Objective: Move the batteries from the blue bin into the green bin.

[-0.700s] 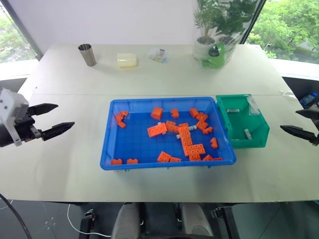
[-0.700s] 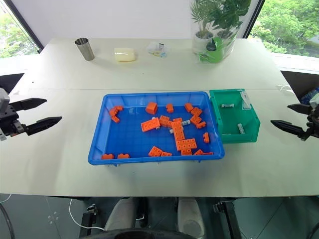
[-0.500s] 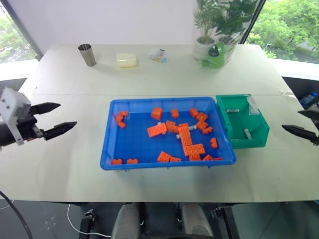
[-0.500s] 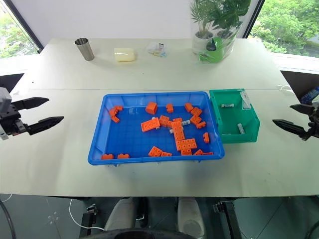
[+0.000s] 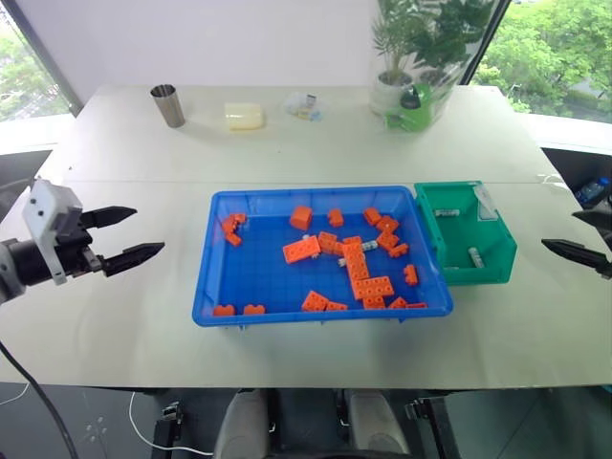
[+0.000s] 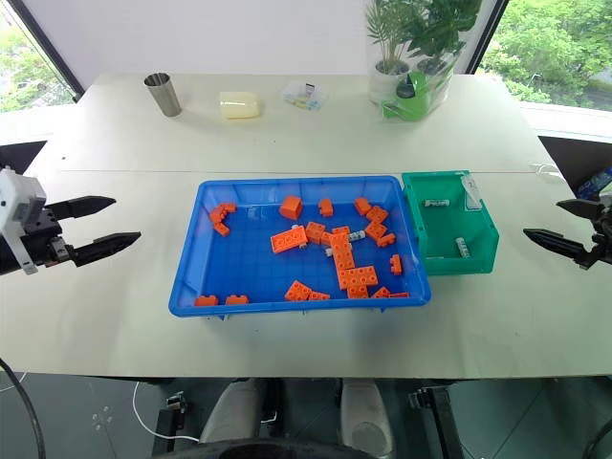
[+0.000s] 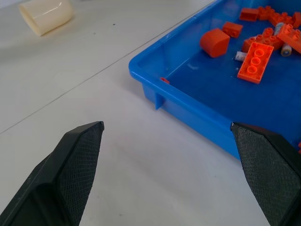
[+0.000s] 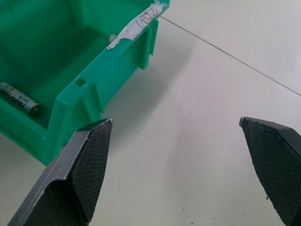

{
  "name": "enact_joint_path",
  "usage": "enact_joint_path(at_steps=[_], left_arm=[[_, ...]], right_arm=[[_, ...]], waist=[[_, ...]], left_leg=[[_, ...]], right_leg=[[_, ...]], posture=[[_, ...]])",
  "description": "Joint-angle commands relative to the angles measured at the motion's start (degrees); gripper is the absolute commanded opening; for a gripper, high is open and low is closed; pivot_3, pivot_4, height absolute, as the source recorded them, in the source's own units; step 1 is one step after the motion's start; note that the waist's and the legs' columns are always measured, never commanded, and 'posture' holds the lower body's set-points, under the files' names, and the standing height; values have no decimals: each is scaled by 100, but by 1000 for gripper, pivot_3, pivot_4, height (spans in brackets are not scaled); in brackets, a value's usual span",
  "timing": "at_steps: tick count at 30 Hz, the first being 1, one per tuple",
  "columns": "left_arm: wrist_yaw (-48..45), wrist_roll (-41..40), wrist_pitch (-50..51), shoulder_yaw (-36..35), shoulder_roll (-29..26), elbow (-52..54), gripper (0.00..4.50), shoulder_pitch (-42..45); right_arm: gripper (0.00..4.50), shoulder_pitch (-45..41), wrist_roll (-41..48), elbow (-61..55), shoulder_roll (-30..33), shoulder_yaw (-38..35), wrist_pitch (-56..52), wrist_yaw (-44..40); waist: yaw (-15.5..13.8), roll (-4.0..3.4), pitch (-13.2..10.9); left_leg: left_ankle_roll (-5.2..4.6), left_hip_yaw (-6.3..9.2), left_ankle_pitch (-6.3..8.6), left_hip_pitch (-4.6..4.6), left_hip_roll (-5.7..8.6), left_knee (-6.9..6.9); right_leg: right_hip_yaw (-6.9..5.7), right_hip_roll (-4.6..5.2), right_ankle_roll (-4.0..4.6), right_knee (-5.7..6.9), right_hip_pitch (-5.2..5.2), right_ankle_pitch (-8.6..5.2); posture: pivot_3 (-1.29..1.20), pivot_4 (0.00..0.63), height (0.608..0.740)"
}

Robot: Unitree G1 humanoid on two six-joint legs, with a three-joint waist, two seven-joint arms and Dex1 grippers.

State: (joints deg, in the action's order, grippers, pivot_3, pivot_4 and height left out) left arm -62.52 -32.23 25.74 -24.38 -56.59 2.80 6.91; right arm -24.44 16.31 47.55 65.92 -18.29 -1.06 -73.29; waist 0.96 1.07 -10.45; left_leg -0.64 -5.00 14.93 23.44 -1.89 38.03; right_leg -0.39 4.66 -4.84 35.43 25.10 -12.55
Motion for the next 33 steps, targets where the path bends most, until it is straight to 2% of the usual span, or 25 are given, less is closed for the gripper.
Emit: enact_joint_path(at_steps=[1, 7, 11, 15, 19, 26, 33], left_arm=[[-103, -69, -18, 0, -21, 7, 4500, 142], [-322, -174, 75, 132, -87, 118, 4500, 304], [-573, -558, 503, 312, -200, 667, 4500, 496], [-881, -814, 716, 633, -254, 1166, 4500, 684], [-1070, -832, 748, 1091, -198, 1395, 4500, 943], [-1273, -574, 570, 1638, -111, 1353, 4500, 1180], [-1134, -488, 567, 1812, 80, 1379, 4500, 1327]], right_arm=[[4456, -73, 76, -112, 114, -116, -177, -7], [4456, -465, 8, -422, 162, 49, -213, -73], [4456, -1384, 174, -1356, -72, 562, -843, -482], [4456, -2330, 214, -2602, -749, 1480, -1541, -837], [4456, -3190, -318, -3156, -1787, 2630, -2051, -672], [4456, -3729, -1326, -2850, -3466, 4227, -1798, -525], [4456, -3832, -1888, -1903, -4315, 4753, -1330, -396]], waist=[[3, 0, 0], [24, -2, 0], [79, -11, -5], [150, -9, -5], [151, -9, -6], [73, -7, -6], [-21, -3, -5]], left_leg=[[0, 0, 0, 0, 0, 0], [0, -1, 0, -2, 0, 1], [0, -3, 0, -6, -1, 6], [1, 8, -1, -5, -4, 8], [1, 5, -1, -4, 0, 7], [4, 4, -3, 15, 5, 10], [4, 2, -4, 17, 9, 20]], right_leg=[[0, 0, 0, 0, -1, 0], [1, -2, 0, 3, 0, 0], [7, -3, -1, 14, 3, 1], [6, -12, -3, 23, 3, 2], [6, -9, -14, 54, 20, 8], [-2, -14, -17, 68, 31, 9], [-2, -10, -17, 68, 27, 9]], posture=[[0, 150, 736], [0, 150, 736], [0, 150, 736], [0, 150, 736], [0, 150, 736], [0, 150, 736], [0, 150, 736]])
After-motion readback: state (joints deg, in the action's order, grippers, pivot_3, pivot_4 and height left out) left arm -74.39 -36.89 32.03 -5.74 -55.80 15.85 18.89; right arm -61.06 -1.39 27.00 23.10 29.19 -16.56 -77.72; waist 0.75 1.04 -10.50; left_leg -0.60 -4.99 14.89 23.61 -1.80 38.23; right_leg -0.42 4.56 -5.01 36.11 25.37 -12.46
